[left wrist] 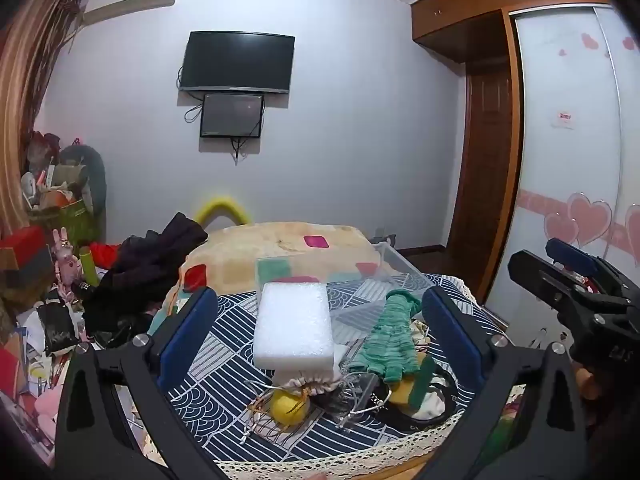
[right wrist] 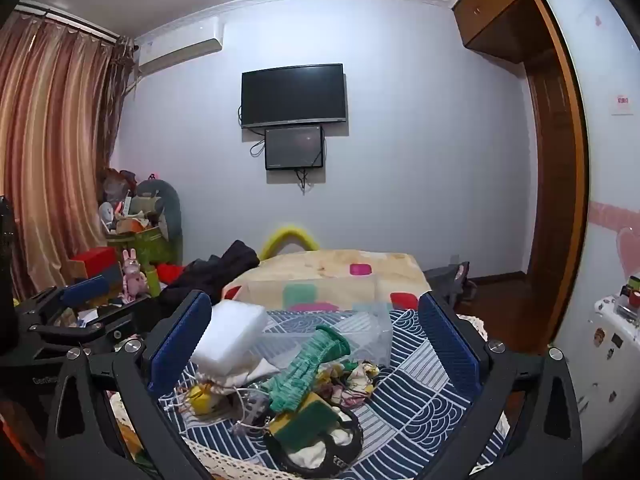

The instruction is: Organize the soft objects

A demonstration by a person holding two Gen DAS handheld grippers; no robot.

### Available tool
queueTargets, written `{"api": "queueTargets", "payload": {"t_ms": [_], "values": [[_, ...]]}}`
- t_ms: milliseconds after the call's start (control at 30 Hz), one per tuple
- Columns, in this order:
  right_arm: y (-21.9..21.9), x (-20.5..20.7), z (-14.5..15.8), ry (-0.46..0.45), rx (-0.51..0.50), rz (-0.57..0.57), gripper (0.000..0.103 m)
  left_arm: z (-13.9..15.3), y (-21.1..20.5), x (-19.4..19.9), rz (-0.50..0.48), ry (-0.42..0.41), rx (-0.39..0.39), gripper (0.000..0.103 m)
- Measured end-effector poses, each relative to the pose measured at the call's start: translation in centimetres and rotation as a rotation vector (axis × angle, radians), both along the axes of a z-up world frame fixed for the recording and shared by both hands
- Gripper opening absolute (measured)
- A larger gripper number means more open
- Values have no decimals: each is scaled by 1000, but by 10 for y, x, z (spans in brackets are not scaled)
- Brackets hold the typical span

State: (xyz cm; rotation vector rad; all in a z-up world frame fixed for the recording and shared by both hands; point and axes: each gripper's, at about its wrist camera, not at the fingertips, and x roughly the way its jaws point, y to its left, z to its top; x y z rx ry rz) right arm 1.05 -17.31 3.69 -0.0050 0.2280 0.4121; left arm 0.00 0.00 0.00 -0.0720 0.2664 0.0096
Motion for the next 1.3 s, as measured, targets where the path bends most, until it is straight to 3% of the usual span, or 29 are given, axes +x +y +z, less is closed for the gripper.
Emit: {"api": "queueTargets", "payload": {"t_ms": [1300], "values": [[-5, -2, 1, 17, 32, -7, 103, 3, 3, -6, -8, -8, -33, 103]]}}
